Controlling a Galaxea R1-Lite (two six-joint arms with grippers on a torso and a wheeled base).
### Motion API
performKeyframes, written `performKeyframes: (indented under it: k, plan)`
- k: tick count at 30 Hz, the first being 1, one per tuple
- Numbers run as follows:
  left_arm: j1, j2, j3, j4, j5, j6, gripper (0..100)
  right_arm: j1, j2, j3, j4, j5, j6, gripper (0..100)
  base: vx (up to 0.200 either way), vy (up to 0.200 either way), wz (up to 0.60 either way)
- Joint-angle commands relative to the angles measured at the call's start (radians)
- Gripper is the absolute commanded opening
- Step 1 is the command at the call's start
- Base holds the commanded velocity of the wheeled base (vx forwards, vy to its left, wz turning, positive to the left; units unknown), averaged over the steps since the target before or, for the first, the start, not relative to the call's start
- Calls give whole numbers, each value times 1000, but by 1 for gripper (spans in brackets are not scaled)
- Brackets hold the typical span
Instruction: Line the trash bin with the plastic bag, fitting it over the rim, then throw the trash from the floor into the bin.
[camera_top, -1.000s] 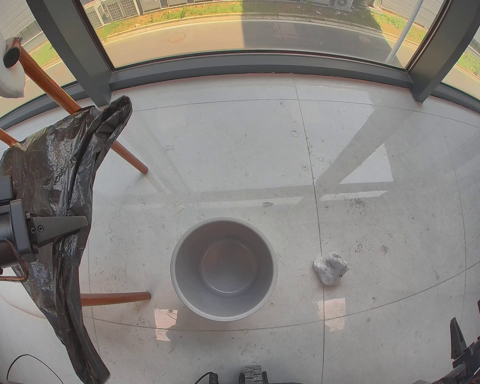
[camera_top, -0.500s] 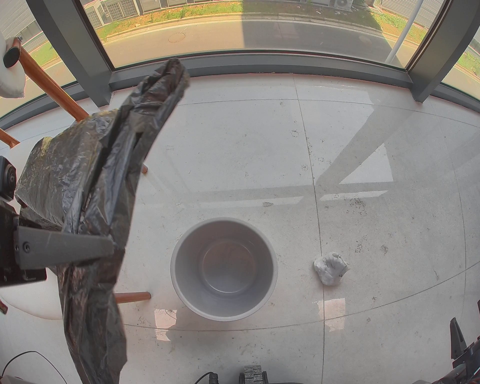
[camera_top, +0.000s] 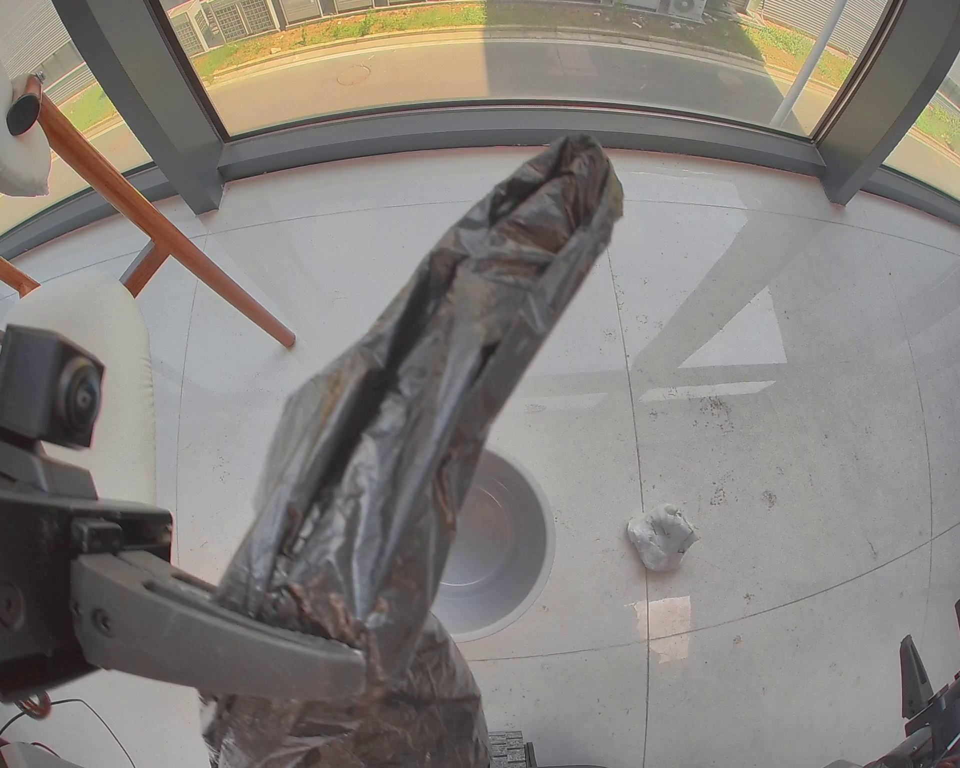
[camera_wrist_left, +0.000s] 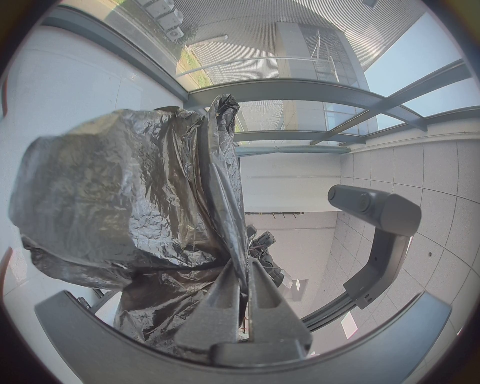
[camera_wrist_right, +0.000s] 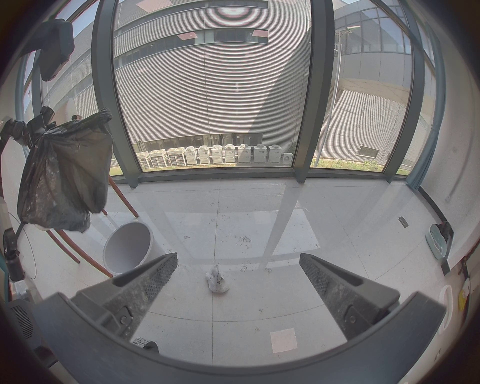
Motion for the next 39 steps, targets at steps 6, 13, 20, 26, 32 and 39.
performKeyframes:
  k: [6,13,20,26,32,39]
  plan:
    - [0,65,25,-2,-6,5,0,0,-10,17,0,0,2,100,0,0,0]
    - [111,148,12,-15,-118,5,0,0,-10,17,0,0,2,100,0,0,0]
    - [174,309,8,-216,-188,2,0,0,-10,17,0,0,2,100,0,0,0]
    - [182,396,-31,-279,-199,-5,0,0,-10,17,0,0,5,100,0,0,0]
    - [191,430,-35,-285,-210,-3,0,0,-10,17,1,0,5,100,0,0,0]
    - [286,432,-17,-284,-213,-3,0,0,-10,17,1,0,5,100,0,0,0]
